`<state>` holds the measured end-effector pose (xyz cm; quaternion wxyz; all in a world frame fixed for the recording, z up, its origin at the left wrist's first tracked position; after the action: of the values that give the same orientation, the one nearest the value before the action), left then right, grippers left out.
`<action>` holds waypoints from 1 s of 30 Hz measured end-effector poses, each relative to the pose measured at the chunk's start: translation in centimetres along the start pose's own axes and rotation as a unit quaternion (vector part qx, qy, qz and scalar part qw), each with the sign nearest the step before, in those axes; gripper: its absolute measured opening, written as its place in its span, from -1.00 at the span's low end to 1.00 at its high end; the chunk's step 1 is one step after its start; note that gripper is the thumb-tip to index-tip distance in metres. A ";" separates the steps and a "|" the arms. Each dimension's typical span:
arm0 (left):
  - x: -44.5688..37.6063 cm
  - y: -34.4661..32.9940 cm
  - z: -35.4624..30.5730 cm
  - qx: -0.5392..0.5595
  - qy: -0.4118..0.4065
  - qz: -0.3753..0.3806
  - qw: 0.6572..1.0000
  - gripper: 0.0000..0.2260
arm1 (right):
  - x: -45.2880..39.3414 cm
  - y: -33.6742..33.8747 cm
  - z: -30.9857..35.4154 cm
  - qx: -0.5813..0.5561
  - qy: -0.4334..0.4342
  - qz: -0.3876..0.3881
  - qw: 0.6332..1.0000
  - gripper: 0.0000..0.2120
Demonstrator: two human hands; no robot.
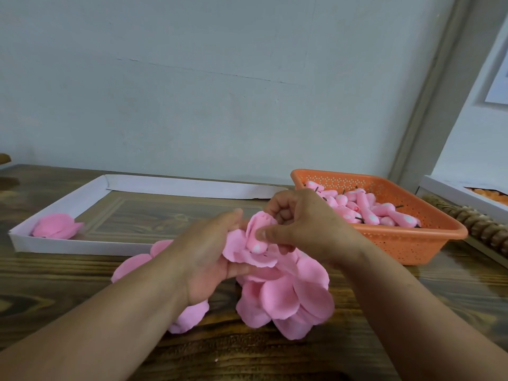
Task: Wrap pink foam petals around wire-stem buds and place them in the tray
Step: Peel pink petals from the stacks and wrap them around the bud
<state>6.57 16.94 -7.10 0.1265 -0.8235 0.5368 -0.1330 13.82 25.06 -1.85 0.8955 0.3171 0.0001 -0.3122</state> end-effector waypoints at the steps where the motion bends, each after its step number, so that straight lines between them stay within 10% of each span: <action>1: 0.1 -0.1 0.1 0.000 0.005 0.008 1.000 -0.77 | 0.0 0.0 0.0 -0.003 0.000 0.003 1.000 -0.79; 30: -0.5 0.6 0.6 0.017 -0.017 -0.061 0.998 -0.86 | 0.5 1.4 0.4 0.025 -0.026 -0.151 0.988 -0.75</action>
<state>6.02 17.22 -7.88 0.1417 -0.8543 0.4814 -0.1357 14.87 25.35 -0.82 0.8297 0.3270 0.0166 -0.4521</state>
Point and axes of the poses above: each hand's wrist, its own x-axis away from the middle knuckle, its own y-axis out of the back of the hand, z = x × y, the point moved 9 cm from there along -x, towards the middle knuckle, and after that the axes turned 4 degrees about -y, right-handed, at the moved point
